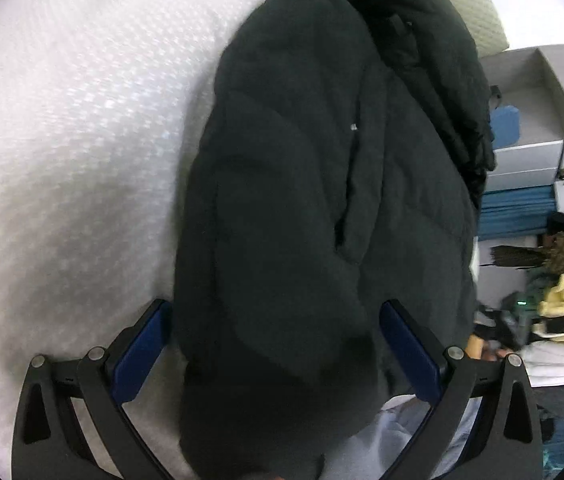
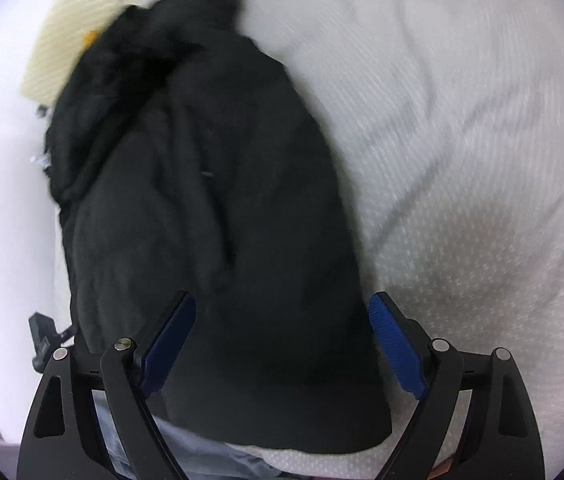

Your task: Fold large clothes

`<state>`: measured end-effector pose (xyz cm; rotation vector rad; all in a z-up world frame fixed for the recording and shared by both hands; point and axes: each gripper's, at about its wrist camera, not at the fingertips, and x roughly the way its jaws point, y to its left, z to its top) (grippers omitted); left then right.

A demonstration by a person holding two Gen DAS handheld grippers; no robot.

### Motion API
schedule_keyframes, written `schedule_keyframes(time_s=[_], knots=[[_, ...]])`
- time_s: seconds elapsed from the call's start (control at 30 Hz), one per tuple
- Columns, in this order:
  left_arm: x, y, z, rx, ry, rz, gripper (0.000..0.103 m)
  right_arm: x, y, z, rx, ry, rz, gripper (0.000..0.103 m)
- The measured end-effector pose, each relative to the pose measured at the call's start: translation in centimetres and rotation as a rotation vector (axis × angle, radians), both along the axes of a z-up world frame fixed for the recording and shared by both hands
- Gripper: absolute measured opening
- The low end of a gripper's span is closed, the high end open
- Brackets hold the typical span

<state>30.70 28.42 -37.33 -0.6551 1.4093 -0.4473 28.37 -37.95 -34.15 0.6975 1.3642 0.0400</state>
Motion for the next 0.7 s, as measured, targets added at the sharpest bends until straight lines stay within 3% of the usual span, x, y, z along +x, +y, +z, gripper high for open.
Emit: schedule_keyframes(time_s=[0.17,0.3,0.43,0.7], knots=[[0.4,-0.4,-1.4,-0.118,0.014,-0.025,0.101,0.5,0.4,-1.7,0.127,0.031,0.011,0.089],[0.4,-1.7,-1.4,-0.166,0.023,-0.067,0.101,1.0,2.0,-1.8,0.112,0.046,0.089,0.09],[1.0,-3.3,-1.0,-0.111,0.058,-0.104,0.095,1.0,2.4,-2.3,0.179,0.055,0.087,0.091],[1.0,-4.9,0.3,-0.149,0.043,-0.064,0.06,-0.3,5.8,0.7,0.351,-0.155,0.191,0.091]])
